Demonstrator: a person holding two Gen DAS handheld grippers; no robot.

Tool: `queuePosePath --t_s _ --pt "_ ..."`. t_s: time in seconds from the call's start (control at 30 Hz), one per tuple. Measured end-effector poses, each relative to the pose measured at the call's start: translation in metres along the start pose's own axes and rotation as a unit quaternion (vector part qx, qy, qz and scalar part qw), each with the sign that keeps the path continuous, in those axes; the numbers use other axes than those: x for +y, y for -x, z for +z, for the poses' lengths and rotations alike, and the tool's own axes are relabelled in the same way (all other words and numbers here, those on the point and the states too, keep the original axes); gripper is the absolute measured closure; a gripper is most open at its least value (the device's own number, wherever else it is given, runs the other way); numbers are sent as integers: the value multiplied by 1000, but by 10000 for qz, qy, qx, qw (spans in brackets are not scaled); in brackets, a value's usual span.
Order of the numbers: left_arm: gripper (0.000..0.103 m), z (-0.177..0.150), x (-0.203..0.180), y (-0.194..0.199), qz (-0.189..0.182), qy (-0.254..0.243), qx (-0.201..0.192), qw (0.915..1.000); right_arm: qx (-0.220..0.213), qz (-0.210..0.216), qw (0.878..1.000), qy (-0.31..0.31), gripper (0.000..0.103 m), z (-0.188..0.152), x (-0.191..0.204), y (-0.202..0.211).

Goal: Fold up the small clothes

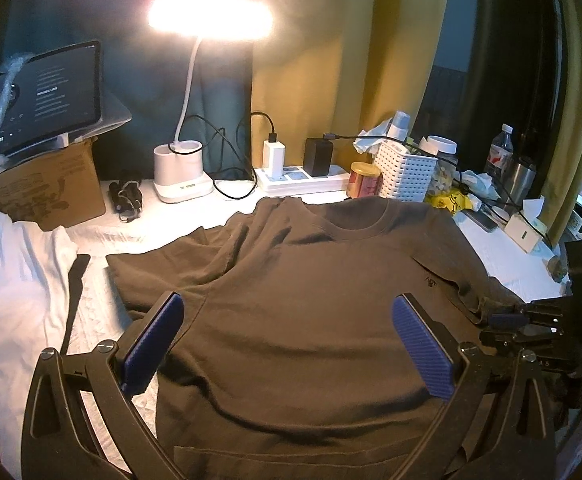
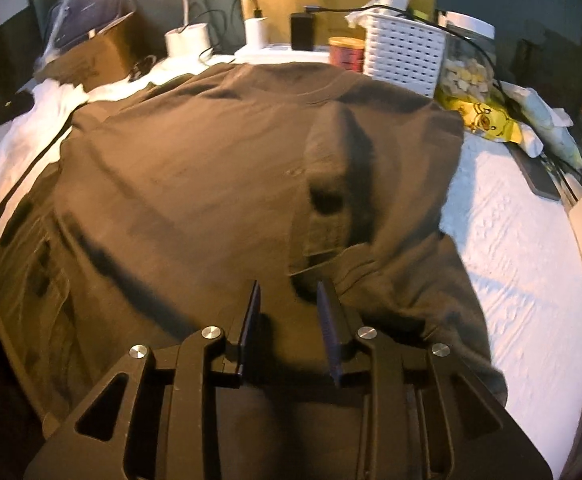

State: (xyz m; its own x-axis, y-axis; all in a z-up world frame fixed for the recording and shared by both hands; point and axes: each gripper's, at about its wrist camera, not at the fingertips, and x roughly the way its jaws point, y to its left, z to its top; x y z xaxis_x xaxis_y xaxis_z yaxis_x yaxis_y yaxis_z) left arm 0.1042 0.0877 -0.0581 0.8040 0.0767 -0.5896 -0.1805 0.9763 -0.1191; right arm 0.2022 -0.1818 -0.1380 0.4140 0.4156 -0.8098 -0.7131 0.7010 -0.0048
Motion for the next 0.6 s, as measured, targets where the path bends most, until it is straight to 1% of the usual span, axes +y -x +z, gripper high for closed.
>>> queuePosePath --t_s 0.1,0.13,0.17,0.2,0.23,0.27,0.37,0.47,0.5,0.6 --pt "1 -1 0 2 -7 -15 -14 10000 -252 -88 9996 -99 71 5 -2 10" --pt "1 -1 0 2 -8 -23 -14 10000 -336 -129 9993 -118 69 7 -3 12" --pt "1 -1 0 2 -9 -33 -8 10000 -401 -190 9989 -129 62 9 -5 13" --pt "1 -1 0 2 -9 -38 0 10000 -437 -252 9986 -149 58 11 -9 11" --pt "1 -1 1 2 -7 -44 6 10000 -428 -269 9986 -179 50 13 -12 9" --pt "1 -2 2 2 6 -50 9 10000 -399 -276 9986 -226 46 15 -15 5" --pt "1 -2 4 2 52 -22 10 10000 -311 -230 9985 -386 46 18 -24 -7" --pt "1 -3 8 0 100 23 32 9999 -98 -6 9983 -573 46 18 -31 -21" --pt "1 -3 9 0 112 28 39 9999 32 163 9981 -589 46 16 -29 -23" --pt "1 -4 9 1 111 34 40 9999 194 304 9986 -386 46 10 -17 -16"
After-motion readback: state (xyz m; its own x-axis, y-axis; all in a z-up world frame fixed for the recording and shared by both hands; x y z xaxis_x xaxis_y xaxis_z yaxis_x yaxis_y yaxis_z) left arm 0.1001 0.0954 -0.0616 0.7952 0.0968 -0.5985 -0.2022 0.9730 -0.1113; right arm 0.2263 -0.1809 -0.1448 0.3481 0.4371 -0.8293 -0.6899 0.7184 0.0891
